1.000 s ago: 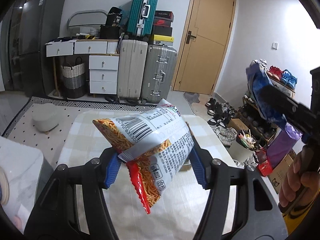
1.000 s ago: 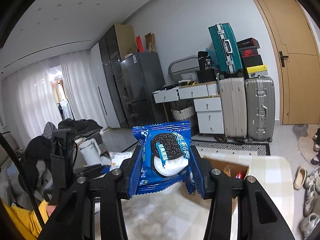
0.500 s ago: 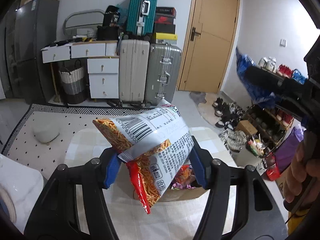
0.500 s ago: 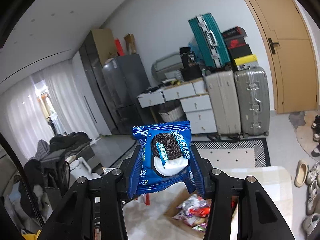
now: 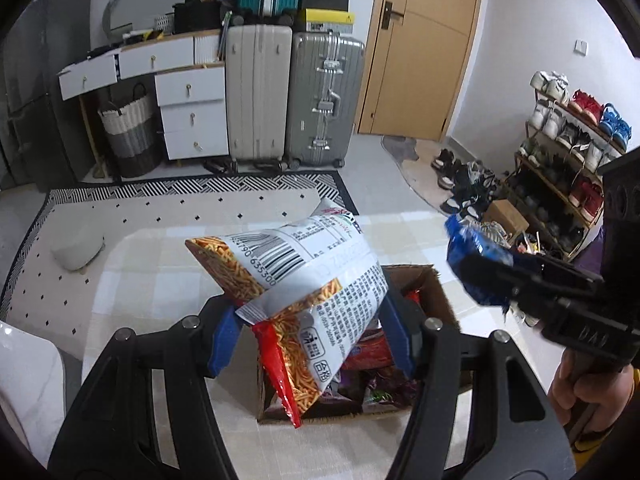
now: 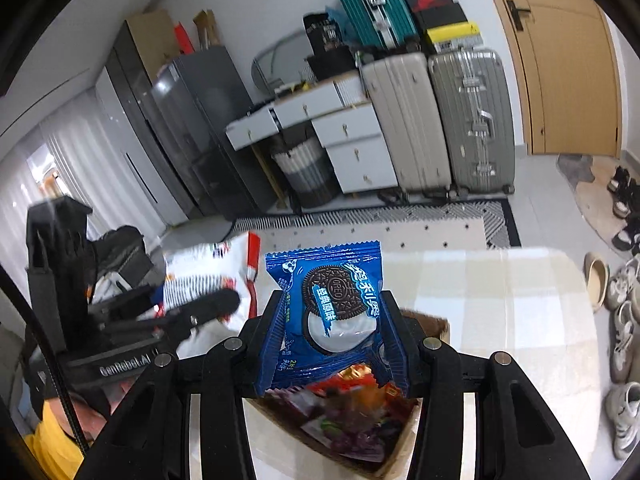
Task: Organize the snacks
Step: 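Open the left tool inside the box while the right tool releases the Oreo packet there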
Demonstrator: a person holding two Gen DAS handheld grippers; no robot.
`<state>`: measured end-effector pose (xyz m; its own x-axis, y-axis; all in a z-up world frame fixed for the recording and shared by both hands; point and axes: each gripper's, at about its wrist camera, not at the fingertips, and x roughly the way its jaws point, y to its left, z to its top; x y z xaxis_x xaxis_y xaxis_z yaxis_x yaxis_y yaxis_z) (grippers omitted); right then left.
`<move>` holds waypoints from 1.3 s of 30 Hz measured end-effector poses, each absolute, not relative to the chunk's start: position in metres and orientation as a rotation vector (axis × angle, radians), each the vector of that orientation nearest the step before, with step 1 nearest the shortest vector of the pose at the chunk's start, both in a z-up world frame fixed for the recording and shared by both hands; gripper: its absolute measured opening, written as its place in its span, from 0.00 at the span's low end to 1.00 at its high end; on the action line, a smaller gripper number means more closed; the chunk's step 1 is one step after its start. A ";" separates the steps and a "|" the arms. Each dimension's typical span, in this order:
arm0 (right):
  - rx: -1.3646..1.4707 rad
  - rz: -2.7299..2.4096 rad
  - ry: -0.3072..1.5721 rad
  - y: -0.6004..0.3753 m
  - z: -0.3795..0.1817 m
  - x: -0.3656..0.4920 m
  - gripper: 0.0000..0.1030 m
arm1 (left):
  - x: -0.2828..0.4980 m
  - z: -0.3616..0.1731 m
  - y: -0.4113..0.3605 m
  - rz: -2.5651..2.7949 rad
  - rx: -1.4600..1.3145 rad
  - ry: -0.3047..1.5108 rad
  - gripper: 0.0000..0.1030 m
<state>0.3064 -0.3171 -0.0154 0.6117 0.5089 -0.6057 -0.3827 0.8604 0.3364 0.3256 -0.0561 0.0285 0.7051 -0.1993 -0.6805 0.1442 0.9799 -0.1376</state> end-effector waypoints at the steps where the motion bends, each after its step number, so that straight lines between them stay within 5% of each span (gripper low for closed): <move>1: 0.175 0.515 0.766 -0.317 -0.023 0.310 0.45 | 0.334 0.023 -0.058 -0.191 -0.074 0.772 0.57; 14: 0.152 0.523 0.891 -0.320 -0.083 0.332 0.45 | 0.412 -0.042 -0.086 -0.234 -0.102 0.845 0.57; 39: 0.156 0.518 0.838 -0.324 -0.070 0.316 0.49 | 0.397 -0.075 -0.099 -0.258 -0.049 0.901 0.58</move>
